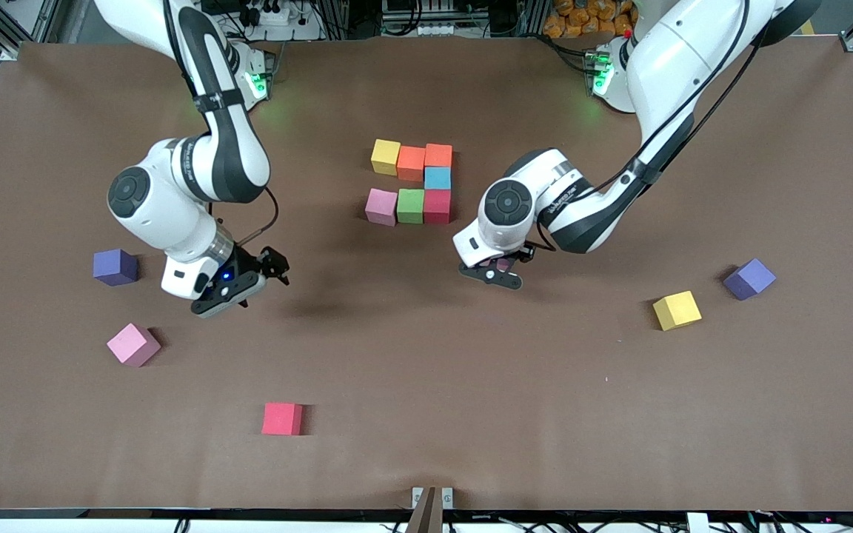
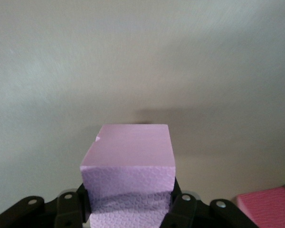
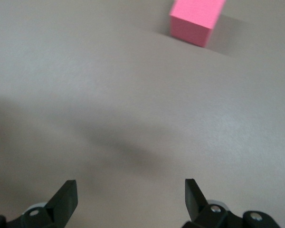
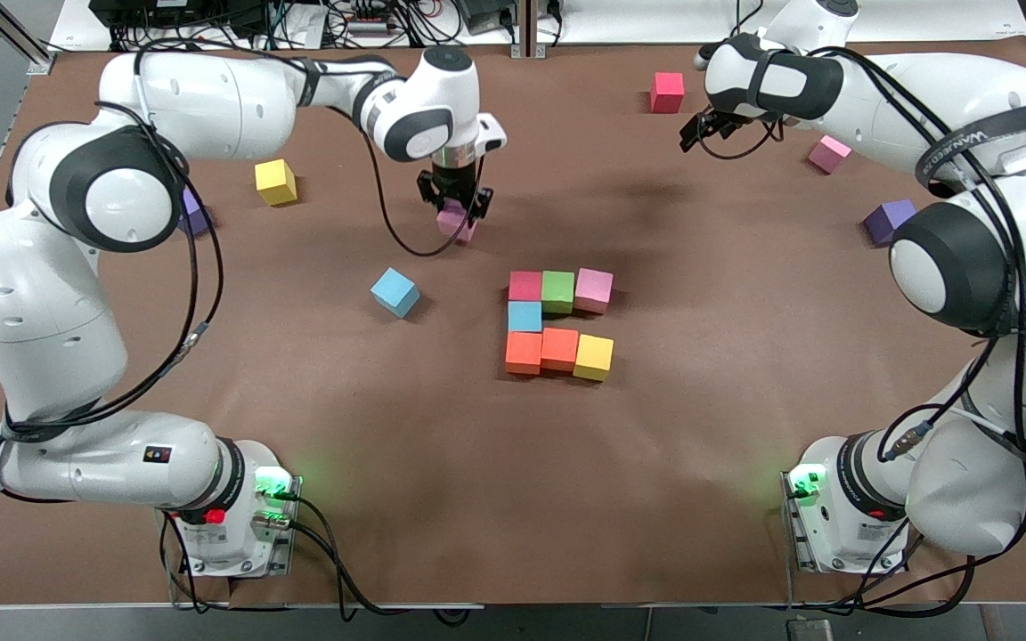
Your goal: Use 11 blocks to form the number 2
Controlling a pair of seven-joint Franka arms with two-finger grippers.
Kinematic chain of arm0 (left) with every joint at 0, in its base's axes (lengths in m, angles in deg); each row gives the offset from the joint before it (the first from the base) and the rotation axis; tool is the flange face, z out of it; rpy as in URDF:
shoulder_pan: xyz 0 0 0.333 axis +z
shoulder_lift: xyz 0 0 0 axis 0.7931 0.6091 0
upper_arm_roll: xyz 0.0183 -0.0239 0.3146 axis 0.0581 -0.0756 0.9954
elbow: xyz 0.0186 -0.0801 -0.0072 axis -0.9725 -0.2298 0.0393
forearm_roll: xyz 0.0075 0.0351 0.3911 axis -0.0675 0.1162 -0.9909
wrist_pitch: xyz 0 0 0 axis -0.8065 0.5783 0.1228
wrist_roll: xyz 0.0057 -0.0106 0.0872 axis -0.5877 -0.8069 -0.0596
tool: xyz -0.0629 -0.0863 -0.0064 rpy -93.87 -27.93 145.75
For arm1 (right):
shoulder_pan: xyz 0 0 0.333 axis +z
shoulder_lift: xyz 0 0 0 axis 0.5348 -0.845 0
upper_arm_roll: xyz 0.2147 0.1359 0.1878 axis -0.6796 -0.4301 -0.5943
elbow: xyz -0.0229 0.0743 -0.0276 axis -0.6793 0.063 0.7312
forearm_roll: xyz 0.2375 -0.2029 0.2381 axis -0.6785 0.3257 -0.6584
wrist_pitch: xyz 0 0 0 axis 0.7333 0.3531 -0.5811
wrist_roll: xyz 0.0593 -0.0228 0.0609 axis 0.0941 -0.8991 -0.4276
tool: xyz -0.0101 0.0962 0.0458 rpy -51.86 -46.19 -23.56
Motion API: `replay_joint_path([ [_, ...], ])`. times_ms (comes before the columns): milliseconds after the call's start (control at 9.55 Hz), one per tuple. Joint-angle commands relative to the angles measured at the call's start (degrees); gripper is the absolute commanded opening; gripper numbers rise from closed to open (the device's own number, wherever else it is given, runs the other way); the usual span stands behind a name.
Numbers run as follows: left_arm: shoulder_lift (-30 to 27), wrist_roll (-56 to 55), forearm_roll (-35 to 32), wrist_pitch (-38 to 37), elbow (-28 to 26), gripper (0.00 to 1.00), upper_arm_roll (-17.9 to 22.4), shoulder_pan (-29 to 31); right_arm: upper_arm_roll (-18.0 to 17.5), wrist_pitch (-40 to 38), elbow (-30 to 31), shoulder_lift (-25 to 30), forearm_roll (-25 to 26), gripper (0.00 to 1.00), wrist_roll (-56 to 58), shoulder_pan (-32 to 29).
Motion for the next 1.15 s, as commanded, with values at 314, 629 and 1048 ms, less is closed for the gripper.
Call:
replay_joint_path([
  [314,0.74,-3.65,12.68,-0.95,14.16,0.0,14.69,-20.43,-5.52,4.7,-8.91,-9.32,-10.94,1.0,-10.86,-7.33],
  [629,2.23,-2.86,22.26,-0.95,19.1,0.0,27.17,-33.19,-9.41,7.01,-19.78,-17.66,-12.55,1.0,-11.3,-12.09],
  [1048,5.49,-1.36,29.76,-0.78,24.38,0.0,34.94,-40.86,-10.02,11.23,-39.73,-32.86,-11.58,1.0,-11.56,-16.57],
])
